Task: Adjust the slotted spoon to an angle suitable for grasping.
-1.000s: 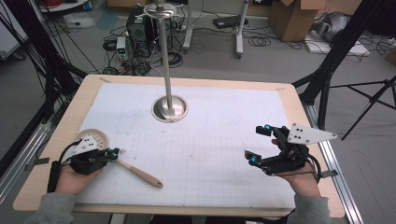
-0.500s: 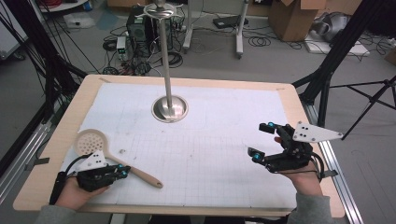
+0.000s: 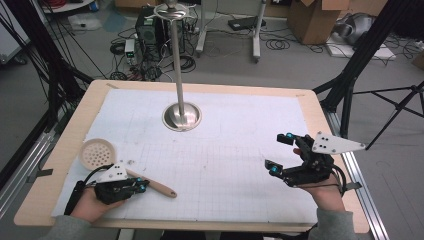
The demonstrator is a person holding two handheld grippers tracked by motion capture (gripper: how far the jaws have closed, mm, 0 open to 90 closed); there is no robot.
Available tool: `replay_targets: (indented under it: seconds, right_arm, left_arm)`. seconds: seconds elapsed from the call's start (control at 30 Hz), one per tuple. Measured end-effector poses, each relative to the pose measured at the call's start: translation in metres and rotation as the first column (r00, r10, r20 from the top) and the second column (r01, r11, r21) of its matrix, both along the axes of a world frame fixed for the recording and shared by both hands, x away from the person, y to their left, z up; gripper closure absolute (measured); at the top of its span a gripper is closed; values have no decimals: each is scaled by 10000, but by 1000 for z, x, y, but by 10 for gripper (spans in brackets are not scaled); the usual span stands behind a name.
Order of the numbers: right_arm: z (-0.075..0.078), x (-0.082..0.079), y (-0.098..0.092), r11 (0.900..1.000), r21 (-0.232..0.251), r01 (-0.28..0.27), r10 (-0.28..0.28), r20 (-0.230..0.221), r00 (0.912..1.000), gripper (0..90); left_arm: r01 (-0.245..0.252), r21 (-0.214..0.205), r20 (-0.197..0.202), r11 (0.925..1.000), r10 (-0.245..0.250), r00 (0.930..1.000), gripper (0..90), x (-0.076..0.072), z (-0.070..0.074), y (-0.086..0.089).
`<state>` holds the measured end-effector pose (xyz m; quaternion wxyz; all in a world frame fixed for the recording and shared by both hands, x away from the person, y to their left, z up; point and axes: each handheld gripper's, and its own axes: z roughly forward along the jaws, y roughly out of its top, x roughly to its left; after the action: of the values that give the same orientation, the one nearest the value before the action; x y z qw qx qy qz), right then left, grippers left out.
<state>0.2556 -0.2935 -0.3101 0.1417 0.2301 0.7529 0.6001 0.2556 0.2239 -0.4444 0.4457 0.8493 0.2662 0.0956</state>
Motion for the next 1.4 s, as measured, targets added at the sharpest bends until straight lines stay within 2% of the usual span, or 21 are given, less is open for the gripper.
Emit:
replay_targets:
  seconds: [0.23,0.57,0.83,0.9,0.97,1.1,1.17,1.2,1.33,1.4]
  right_arm:
    - [-1,-6,-1,9999,-100,45,-46,-79,10000,97]
    - [-3,-5,-2,10000,-27,21,-21,-70,10000,97]
    - [0,-8,-2,10000,-38,33,-33,-35,10000,97]
    - [0,-8,-2,10000,-41,52,-52,22,10000,97]
    - [0,-7,-3,9999,-40,93,-94,-21,10000,97]
    - [-5,-5,-4,9998,-117,134,-136,-165,9998,97]
    - [-5,-4,-3,9998,-125,142,-144,-160,9998,97]
    - [-5,-5,-2,9998,-143,106,-109,-202,9997,97]
    - [-3,-6,-1,9999,-159,62,-64,-76,10000,97]
    - [-1,-7,-1,9999,-166,25,-26,-74,10000,97]
  left_arm:
    - [-508,-60,66,9987,508,9987,897,14,-1,-11]
    - [-1091,-209,160,9938,1095,9939,897,35,-3,-21]
    - [-1182,-136,254,9929,1185,9926,897,35,-3,-23]
    - [-1214,-396,299,9918,1226,9920,897,36,-2,-21]
    - [-1288,-482,382,9905,1307,9907,897,36,2,-18]
    - [-1653,-686,665,9839,1698,9832,897,37,10,-5]
    - [-1989,-742,753,9772,2044,9760,897,38,12,4]
    - [-2210,-701,798,9727,2263,9708,897,38,13,13]
    - [-2487,-694,821,9661,2539,9637,897,39,14,25]
    - [-2711,-770,716,9595,2765,9583,897,41,13,35]
